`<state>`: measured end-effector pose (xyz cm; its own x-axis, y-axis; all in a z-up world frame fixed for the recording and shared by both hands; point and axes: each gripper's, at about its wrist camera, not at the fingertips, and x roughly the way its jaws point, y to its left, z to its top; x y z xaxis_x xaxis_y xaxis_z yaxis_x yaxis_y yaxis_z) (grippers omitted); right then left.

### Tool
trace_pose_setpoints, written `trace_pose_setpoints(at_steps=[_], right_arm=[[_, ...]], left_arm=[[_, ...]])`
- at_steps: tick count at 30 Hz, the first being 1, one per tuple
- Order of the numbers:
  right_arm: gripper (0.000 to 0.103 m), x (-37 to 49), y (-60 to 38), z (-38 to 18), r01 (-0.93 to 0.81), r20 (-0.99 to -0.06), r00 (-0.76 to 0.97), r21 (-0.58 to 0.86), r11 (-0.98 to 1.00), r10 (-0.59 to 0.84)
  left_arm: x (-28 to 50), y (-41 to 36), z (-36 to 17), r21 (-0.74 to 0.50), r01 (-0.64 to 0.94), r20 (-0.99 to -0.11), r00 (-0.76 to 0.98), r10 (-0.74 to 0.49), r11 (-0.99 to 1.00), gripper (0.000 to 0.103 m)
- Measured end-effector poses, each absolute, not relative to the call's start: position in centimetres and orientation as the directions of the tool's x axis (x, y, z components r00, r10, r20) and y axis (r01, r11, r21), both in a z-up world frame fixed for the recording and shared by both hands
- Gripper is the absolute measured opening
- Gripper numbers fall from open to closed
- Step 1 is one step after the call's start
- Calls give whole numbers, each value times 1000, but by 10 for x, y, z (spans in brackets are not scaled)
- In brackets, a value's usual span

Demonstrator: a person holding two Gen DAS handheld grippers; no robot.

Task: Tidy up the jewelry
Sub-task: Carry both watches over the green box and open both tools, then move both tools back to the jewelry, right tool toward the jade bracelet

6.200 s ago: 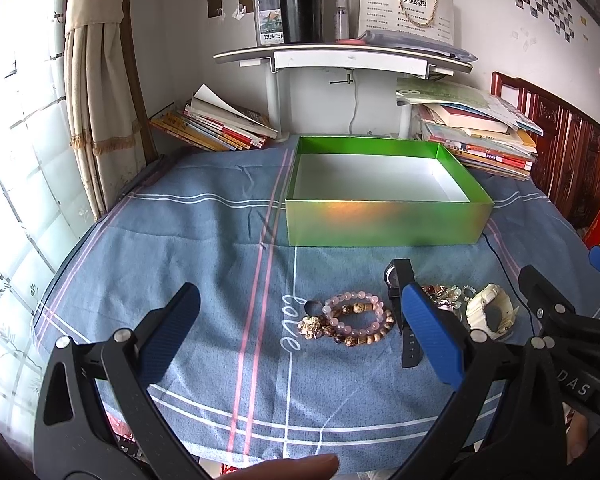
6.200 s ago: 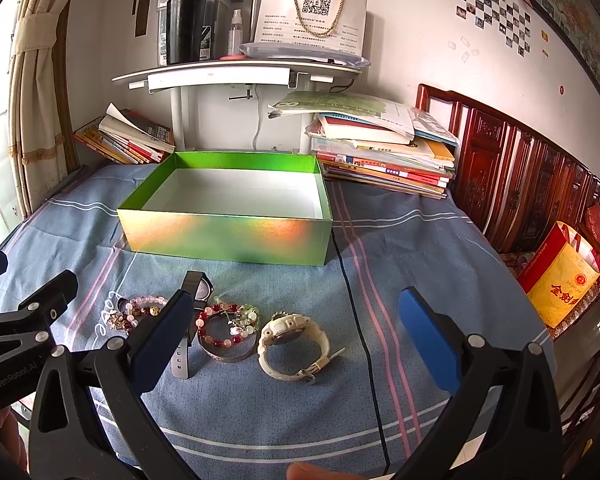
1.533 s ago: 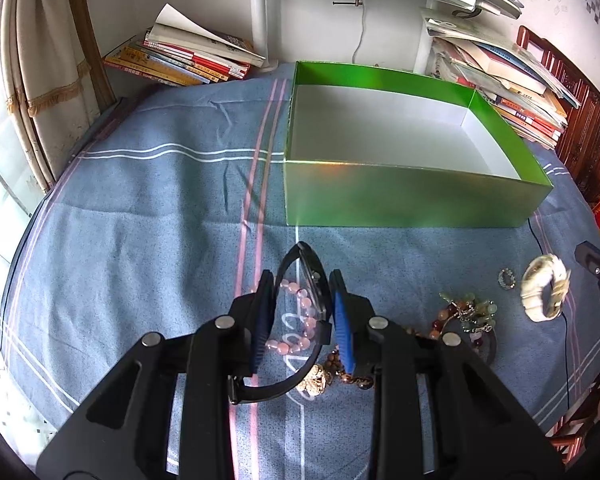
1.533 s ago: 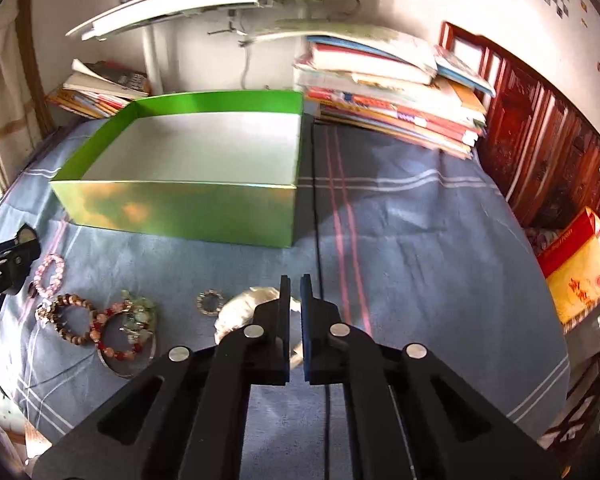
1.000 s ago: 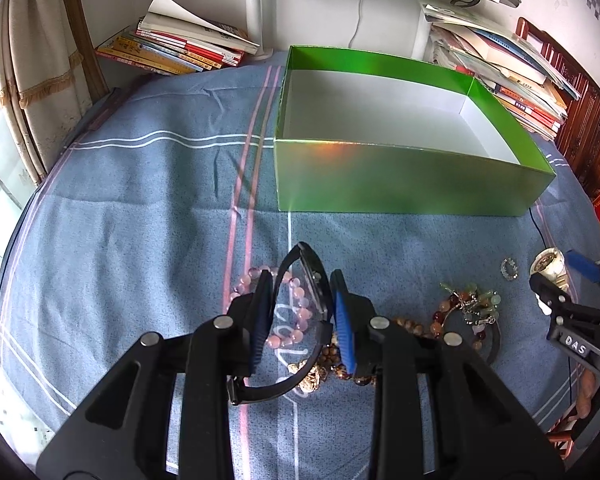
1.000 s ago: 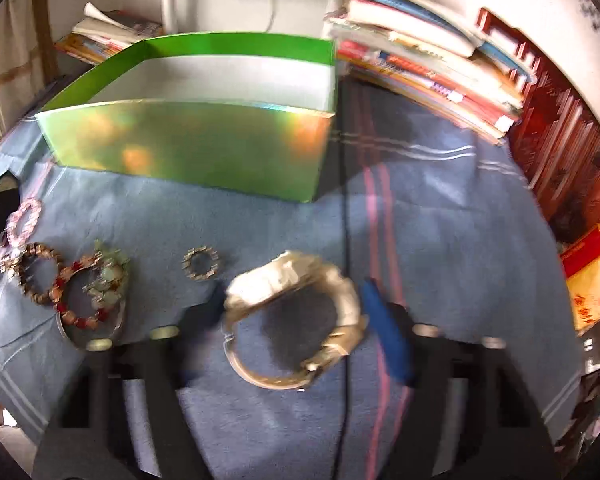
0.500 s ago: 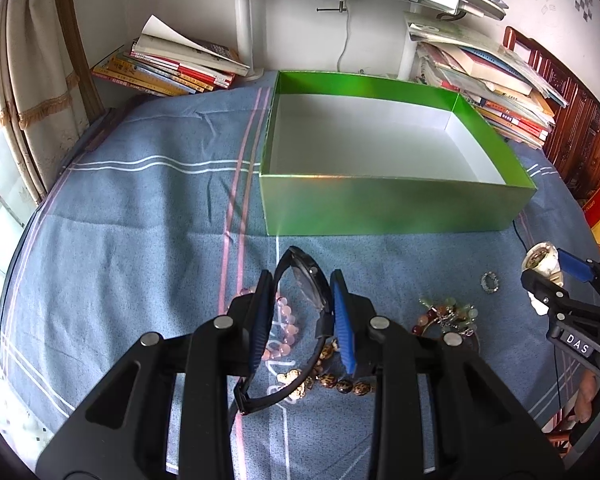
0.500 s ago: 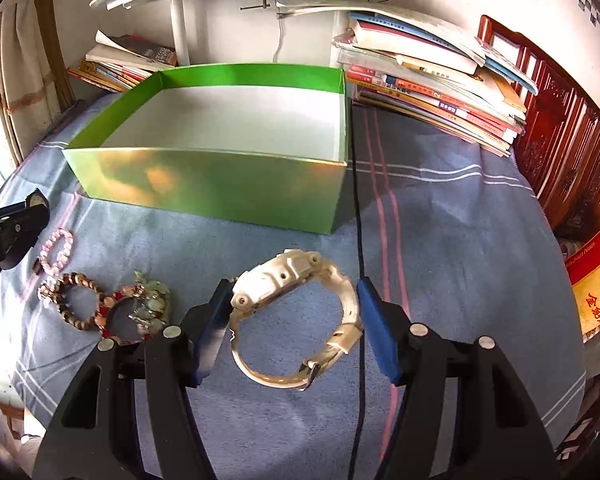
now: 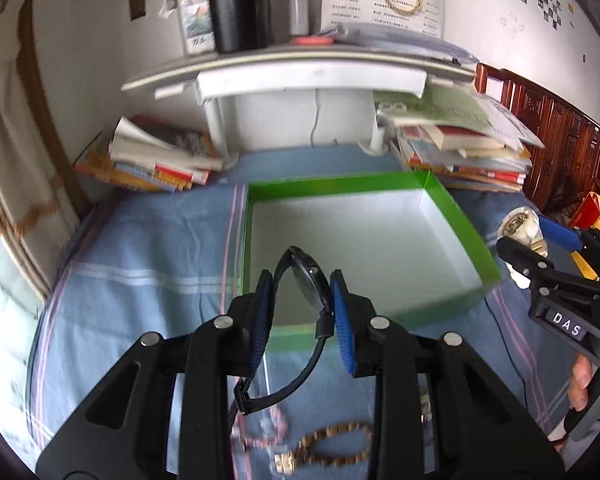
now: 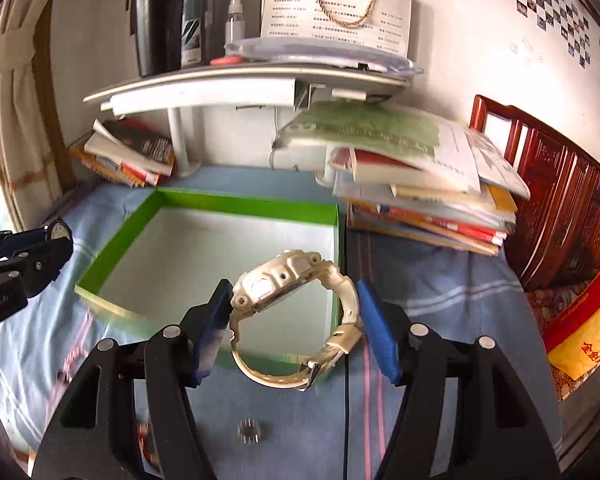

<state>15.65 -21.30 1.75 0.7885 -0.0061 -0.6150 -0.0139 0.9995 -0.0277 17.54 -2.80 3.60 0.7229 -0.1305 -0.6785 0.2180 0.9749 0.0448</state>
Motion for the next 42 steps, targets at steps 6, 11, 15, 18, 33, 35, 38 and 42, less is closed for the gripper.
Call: trace_pose_setpoints(at_steps=[6,11,15,18,33,35,38,42], right_arm=[[63,206,-201,-9,-9,-667,745,-40,999,-20],[74,212,-201,-19,3,-683,730,-41,999,-30],[80,179,-212,-1,3,-647,763,-27,1000,-19],[81,148,-230,3,3,-646,763,34,999,20],[55,74,-191,-72,-147,-798,582,84,986,155],[54,76,-182,-73,-160,-796,580,97,982,174],[54,80,-168,-70,-179,-794,577,102,978,189],[53,88,-147,-70,-218,-799,570,81,973,194]], left_arm=[[237,-46,19,34,194,-693,711,-117,980,30],[257,-47,1,17,169,-721,685,-105,985,65],[240,-37,7,65,147,-702,710,-60,987,73],[216,-23,7,81,118,-700,713,-28,990,77],[100,27,-68,81,57,-821,570,34,995,79],[97,27,-71,70,62,-827,562,23,996,79],[94,22,-77,60,80,-834,552,6,995,80],[91,15,-82,66,107,-840,542,-2,992,80]])
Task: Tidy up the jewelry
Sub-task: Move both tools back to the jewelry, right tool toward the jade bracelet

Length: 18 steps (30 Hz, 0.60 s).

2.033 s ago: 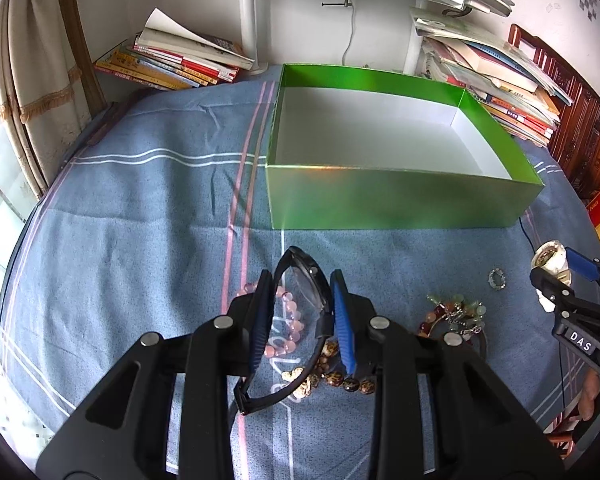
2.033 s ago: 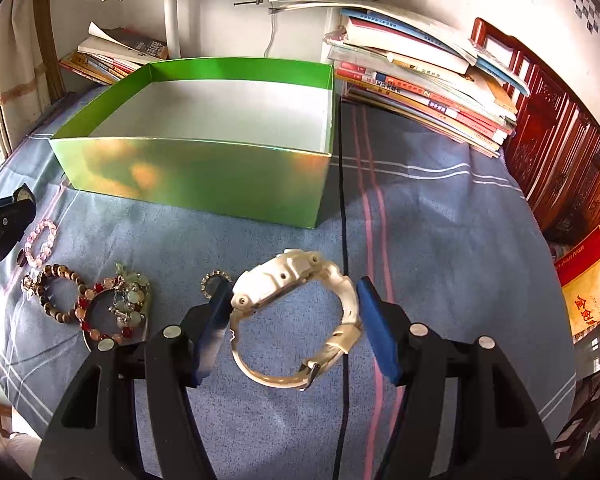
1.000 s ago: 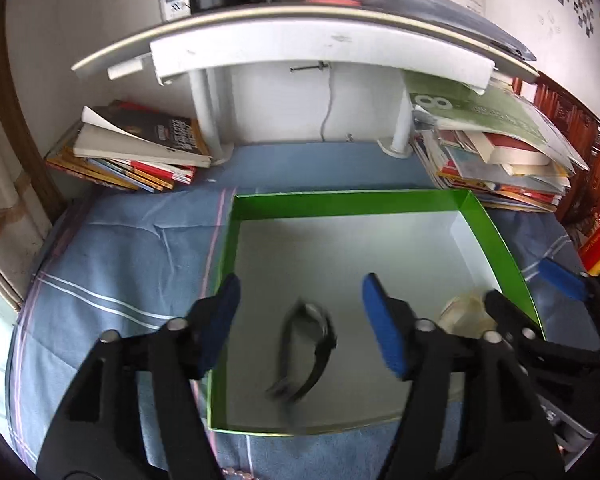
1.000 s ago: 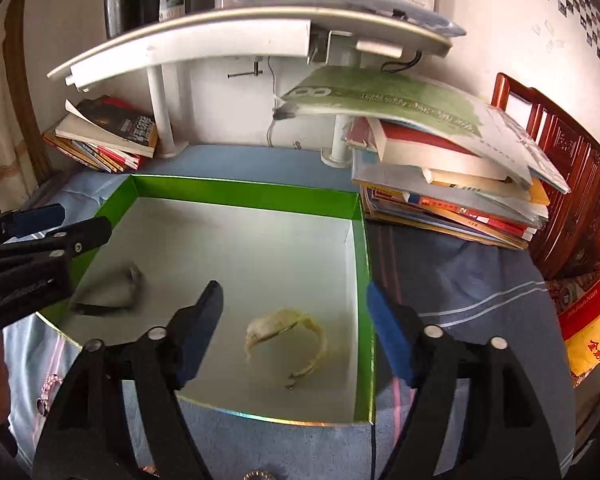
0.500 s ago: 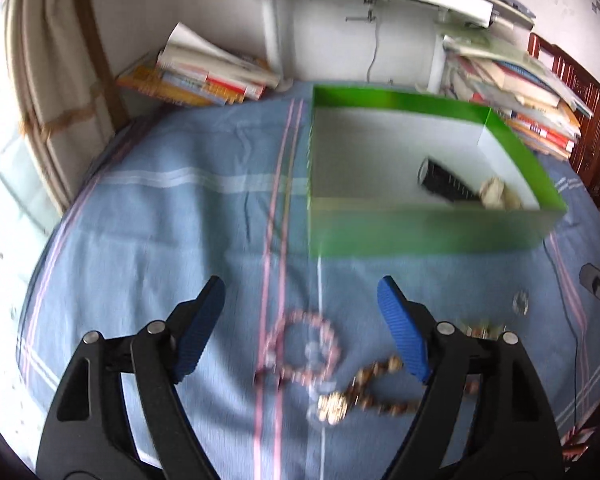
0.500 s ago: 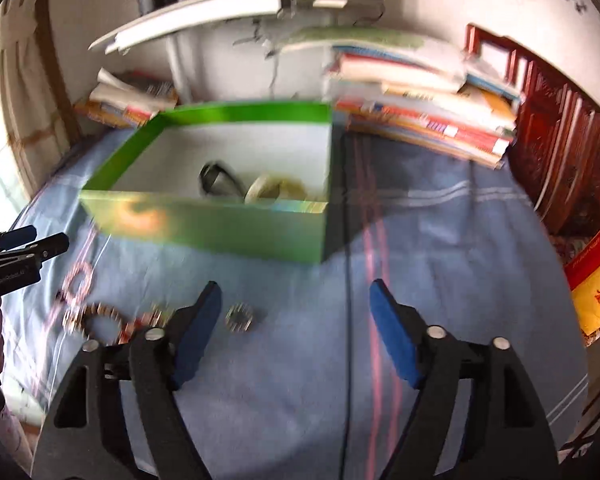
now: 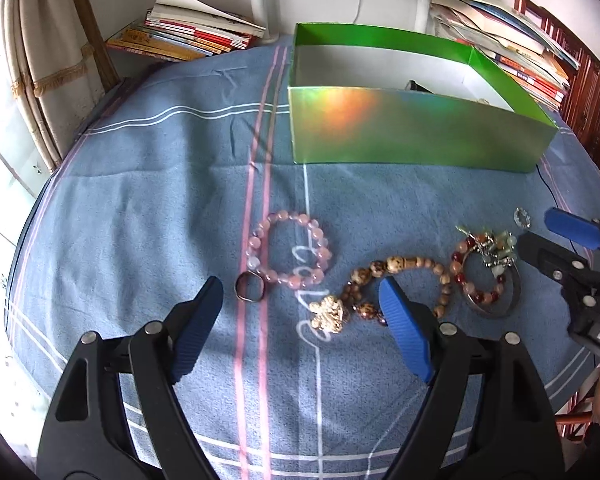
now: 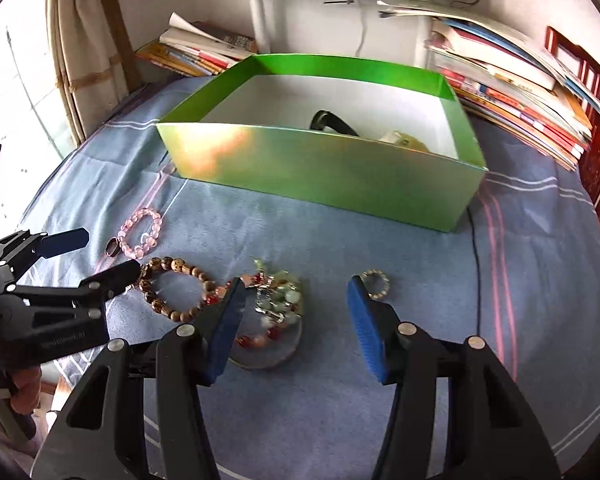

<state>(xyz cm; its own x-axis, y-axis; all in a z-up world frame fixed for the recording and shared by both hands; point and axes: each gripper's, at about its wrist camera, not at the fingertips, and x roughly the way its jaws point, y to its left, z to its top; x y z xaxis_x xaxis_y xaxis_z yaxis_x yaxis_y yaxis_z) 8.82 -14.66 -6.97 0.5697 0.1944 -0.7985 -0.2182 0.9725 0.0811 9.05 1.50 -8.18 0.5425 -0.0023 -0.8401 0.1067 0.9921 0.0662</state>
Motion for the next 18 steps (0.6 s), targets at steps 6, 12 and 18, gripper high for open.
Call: trace_pose_setpoints(at_steps=[6,12,18], right_arm=[[8,98,-135,-88,-224,-835,516,86,971,193],[8,94,-155,-66,-181,-793,572,127,975,209],[8,88,-191,-37,-82,-748,653,86,993,119]], left_arm=[[87,14,-88,64,118,-850,526,-7,991,82],[89,26,-90,54,85,-854,521,2,995,82],[93,41,-86,48,37,-848,530,21,998,83]])
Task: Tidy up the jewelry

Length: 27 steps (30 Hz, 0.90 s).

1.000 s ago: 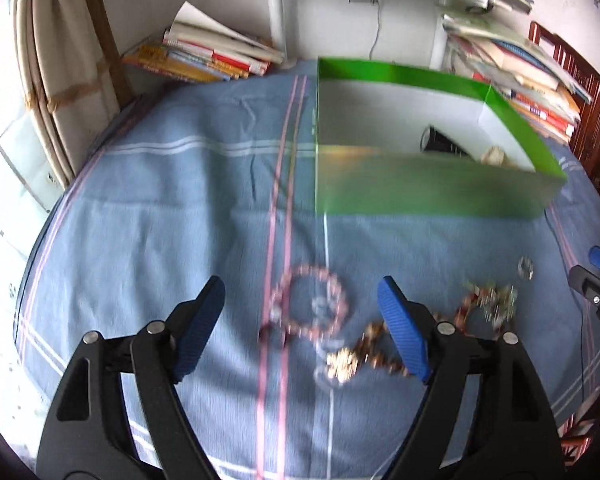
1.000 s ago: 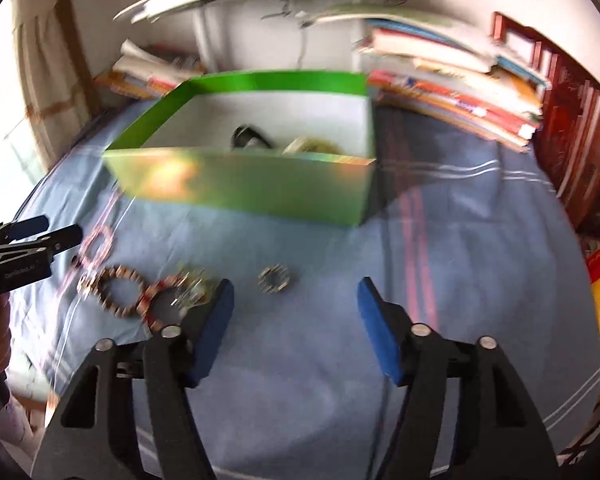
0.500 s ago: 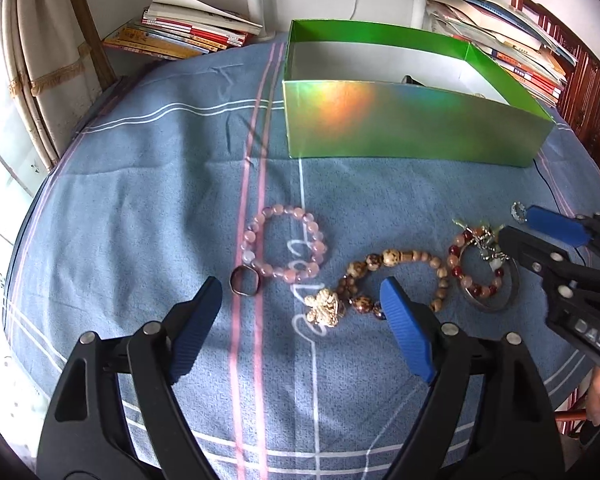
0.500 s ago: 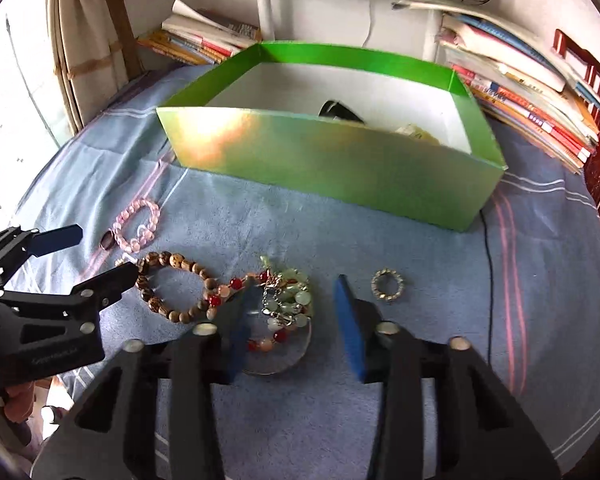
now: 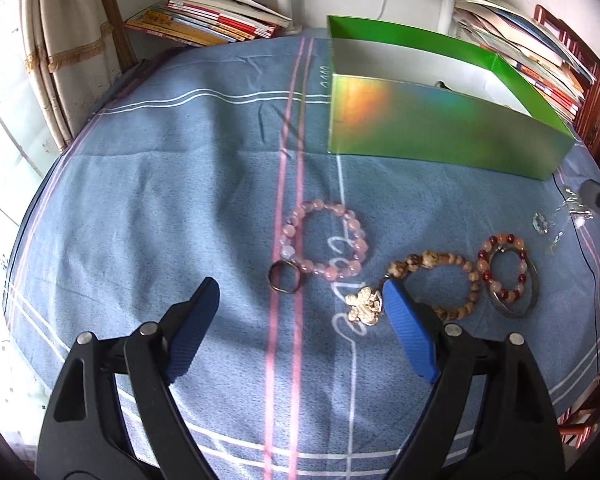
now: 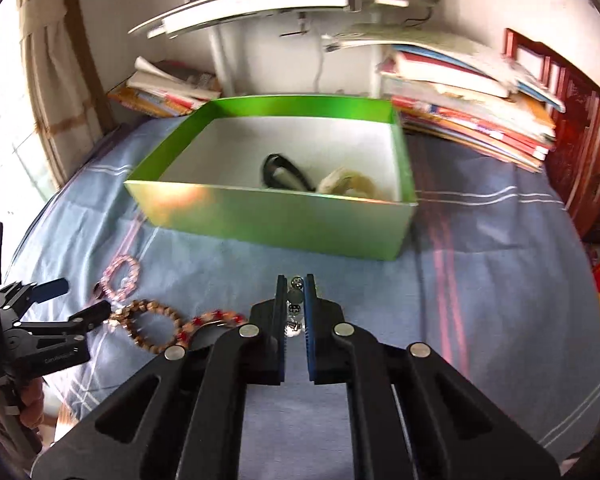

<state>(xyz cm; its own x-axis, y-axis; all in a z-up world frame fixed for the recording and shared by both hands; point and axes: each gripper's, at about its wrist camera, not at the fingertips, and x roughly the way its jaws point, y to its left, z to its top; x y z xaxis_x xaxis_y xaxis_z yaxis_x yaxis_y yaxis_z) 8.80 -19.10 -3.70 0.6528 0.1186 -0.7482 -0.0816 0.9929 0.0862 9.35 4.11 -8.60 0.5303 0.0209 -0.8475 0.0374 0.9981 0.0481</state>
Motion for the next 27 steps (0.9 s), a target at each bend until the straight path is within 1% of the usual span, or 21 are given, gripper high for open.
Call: trace_pose_setpoints(at_steps=[7,11,14,16,17,18,19,21,27], right_arm=[[8,90,-230,-59,42,-794,608,54,998,18],[8,92,-241,-71,78,-811,585,55,995,-1],[8,92,-239,-74,74,-814,580,55,996,2],[8,92,-238,-76,70,-818,575,57,996,7],[8,92,-238,-77,68,-820,572,58,996,9],[8,93,-238,-77,66,-821,571,58,996,10],[8,93,-238,-78,66,-822,569,56,996,9],[8,94,-238,-78,71,-825,565,54,996,5],[8,98,-245,-86,96,-839,544,45,994,-14]], left_arm=[[104,53,-85,46,-5,-840,541,41,999,83],[115,61,-87,14,-35,-846,532,30,999,83],[124,63,-85,-6,-42,-836,548,18,999,83],[130,61,-87,22,-62,-833,551,52,998,78],[132,60,-89,53,-82,-834,544,89,995,69],[133,58,-92,77,-93,-838,533,114,993,65],[133,56,-96,85,-89,-844,523,119,992,64],[132,55,-101,63,-70,-855,511,90,996,64],[130,56,-103,51,-68,-853,516,79,996,64]])
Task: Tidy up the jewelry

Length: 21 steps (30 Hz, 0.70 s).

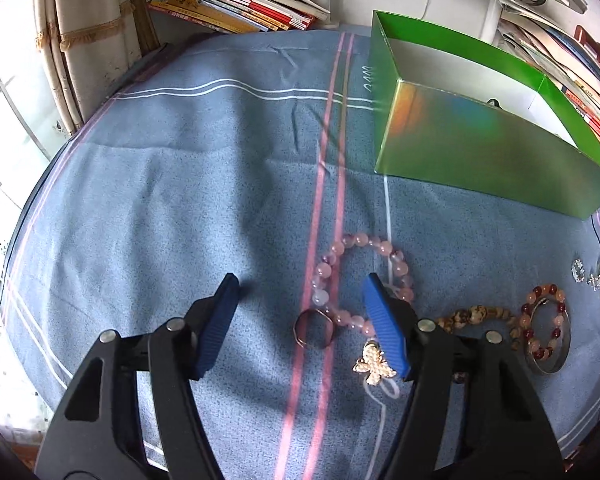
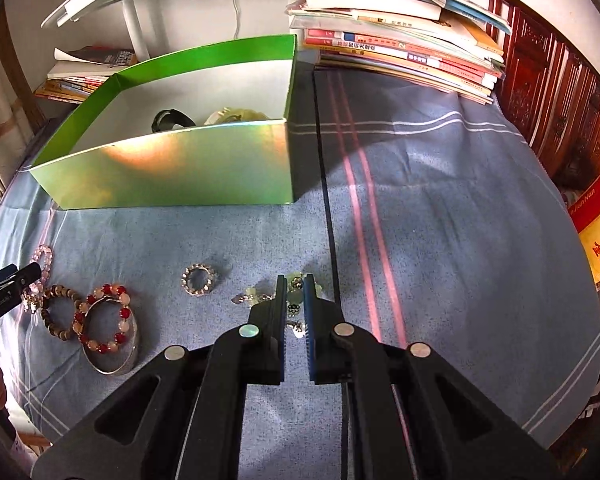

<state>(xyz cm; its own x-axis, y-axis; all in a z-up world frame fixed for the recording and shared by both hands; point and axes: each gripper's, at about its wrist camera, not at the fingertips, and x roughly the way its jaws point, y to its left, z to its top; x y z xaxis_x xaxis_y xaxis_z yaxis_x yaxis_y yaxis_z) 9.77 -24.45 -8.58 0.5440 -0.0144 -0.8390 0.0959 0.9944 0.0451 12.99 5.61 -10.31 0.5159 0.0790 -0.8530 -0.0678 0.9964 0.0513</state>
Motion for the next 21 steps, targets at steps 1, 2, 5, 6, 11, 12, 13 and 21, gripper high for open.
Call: trace_pose_setpoints(at_steps=[1,2,5,6,11,12,13,21], right_arm=[[8,98,-245,-87,98,-841,541,44,994,-16],[8,98,-246,-88,100,-842,540,43,994,-17],[8,98,-248,-88,103,-844,536,42,994,-20],[8,98,-248,-88,103,-844,536,41,994,-21],[8,97,-252,-89,113,-847,530,29,993,-36],[8,96,-253,-90,116,-848,529,27,993,-39],[8,96,-254,-90,117,-848,528,26,993,-40],[13,95,-258,-93,138,-856,516,40,990,-37]], left_arm=[[129,56,-103,50,-67,-852,517,78,996,65],[129,56,-103,50,-65,-852,518,77,997,65],[127,52,-104,56,-62,-849,522,80,997,65],[126,51,-104,56,-58,-849,523,78,997,65],[122,41,-104,56,-26,-848,526,61,998,65],[121,38,-104,55,-18,-848,527,56,998,65],[120,36,-104,54,-10,-848,527,51,998,65],[119,33,-104,53,-3,-848,527,47,999,72]])
